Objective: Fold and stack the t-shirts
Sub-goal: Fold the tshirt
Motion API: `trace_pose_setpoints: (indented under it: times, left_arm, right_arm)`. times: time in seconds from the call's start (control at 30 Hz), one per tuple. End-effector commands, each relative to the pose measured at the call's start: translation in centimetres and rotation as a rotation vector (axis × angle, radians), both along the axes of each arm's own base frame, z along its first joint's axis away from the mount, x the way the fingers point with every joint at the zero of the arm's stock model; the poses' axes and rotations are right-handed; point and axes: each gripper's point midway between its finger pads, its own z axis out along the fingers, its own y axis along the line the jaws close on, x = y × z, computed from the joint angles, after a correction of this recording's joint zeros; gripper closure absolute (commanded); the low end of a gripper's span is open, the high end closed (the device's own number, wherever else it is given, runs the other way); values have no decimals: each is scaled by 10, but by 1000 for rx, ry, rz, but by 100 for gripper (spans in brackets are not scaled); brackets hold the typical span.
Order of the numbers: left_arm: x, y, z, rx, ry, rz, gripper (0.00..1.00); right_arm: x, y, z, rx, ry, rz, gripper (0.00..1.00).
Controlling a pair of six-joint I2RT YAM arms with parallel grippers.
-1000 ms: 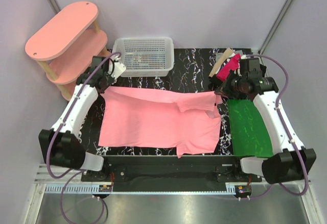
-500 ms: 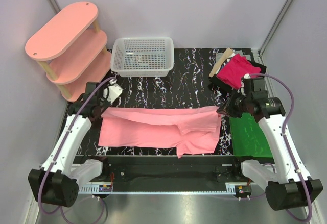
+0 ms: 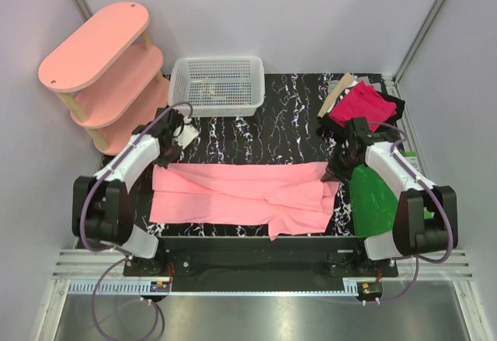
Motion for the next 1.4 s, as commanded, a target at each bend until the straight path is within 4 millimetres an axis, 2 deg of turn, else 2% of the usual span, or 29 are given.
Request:
trace_pose_setpoints:
  times: [0.0, 0.03, 0.07, 0.1, 0.13, 0.17, 0.23, 0.3, 0.33, 0.4, 0.43, 0.57, 0.6, 0.7, 1.0, 1.07, 1.13, 1.23, 1.3, 1.37]
  left_arm:
    - [84, 7, 65, 73, -240, 27, 100]
    - [94, 10, 75, 85, -264, 38, 100]
    - [114, 12, 87, 98, -296, 46, 100]
    - [122, 17, 96, 131, -312, 59, 100]
    - [129, 20, 100, 143, -321, 69, 100]
    - [139, 22, 112, 147, -352, 80, 100]
    - [142, 24, 108, 158, -331, 88, 100]
    - [133, 21, 105, 133, -321, 84, 100]
    - [122, 20, 89, 128, -280, 76, 100]
    - [110, 17, 80, 107, -260, 60, 100]
    - [97, 18, 70, 108, -233, 53, 100]
    - [77, 20, 54, 107, -217, 34, 100]
    - [74, 20, 53, 107, -218, 32, 100]
    - [65, 20, 52, 100, -216, 25, 100]
    - [51, 21, 74, 93, -281, 14, 100]
    - [46, 20, 73, 83, -282, 10, 100]
    - [41, 19, 63, 75, -257, 12, 100]
    - [36, 17, 45, 68, -212, 15, 100]
    - [37, 16, 31, 63, -175, 14, 100]
    - [45, 17, 26, 73, -163, 21, 100]
  right_arm:
    - [84, 7, 74, 11, -296, 0, 100]
    - [104, 10, 106, 22, -370, -5, 100]
    - [116, 11, 111, 21, -373, -6, 100]
    - [125, 12, 121, 22, -388, -5, 100]
    - [139, 14, 147, 25, -435, -3, 100]
    - [150, 14, 144, 21, -421, -5, 100]
    - [159, 19, 157, 41, -437, 8, 100]
    - [159, 22, 154, 54, -423, 12, 100]
    - [152, 22, 147, 55, -406, 13, 100]
    - [142, 21, 140, 54, -394, 15, 100]
    - [133, 19, 132, 47, -386, 13, 100]
    - [107, 16, 116, 51, -352, 16, 100]
    - [99, 16, 109, 49, -332, 19, 100]
    - [82, 13, 117, 54, -359, 17, 100]
    - [36, 12, 138, 84, -390, 33, 100]
    - [30, 11, 131, 76, -374, 34, 100]
    - [28, 8, 121, 61, -359, 30, 100]
    - [31, 6, 93, 42, -307, 35, 100]
    - [39, 4, 71, 18, -266, 32, 100]
    - [54, 3, 64, -1, -268, 29, 100]
